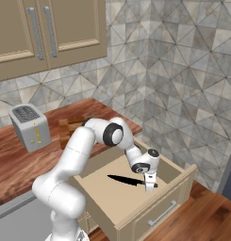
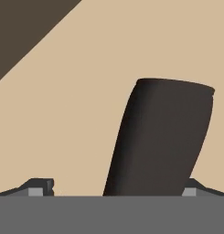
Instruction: Pick up the knife from the drawer and place it on the cutting board. Then place the meat from the plate to the cutting board.
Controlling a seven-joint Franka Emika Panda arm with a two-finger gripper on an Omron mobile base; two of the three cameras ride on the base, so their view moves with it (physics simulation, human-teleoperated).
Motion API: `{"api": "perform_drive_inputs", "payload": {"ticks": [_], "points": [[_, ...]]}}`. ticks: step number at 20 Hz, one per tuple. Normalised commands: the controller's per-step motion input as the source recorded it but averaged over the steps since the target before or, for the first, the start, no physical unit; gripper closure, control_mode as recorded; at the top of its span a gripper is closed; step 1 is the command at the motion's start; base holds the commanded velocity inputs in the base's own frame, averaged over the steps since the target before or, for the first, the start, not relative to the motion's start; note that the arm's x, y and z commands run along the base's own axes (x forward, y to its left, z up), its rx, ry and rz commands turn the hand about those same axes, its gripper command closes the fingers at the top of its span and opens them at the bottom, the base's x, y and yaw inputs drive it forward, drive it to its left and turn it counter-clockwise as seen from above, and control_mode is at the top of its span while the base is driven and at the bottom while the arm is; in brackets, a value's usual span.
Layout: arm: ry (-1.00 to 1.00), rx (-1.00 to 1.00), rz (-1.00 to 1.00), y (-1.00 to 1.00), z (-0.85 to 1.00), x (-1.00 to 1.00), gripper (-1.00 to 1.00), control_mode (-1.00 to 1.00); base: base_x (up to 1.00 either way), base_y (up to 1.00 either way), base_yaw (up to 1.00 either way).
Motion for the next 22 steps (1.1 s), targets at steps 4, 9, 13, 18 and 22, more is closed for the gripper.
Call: {"api": "perform_drive_inputs", "payload": {"ticks": [4,9,13,18,22], "points": [[0.0,0.0,0.0,0.0,-0.24,0.32,-1.0,-1.0,0.0,0.0,0.0],[0.0,0.0,0.0,0.0,-0.32,0.2,1.0,-1.0,0.0,0.0,0.0],[0.0,0.0,0.0,-0.04,-0.3,0.04,1.0,-1.0,0.0,0.0,0.0],[0.0,0.0,0.0,-0.14,-0.35,0.0,1.0,-1.0,0.0,0.0,0.0],[0.0,0.0,0.0,-0.17,-0.23,0.0,1.0,-1.0,0.0,0.0,0.0]]}}
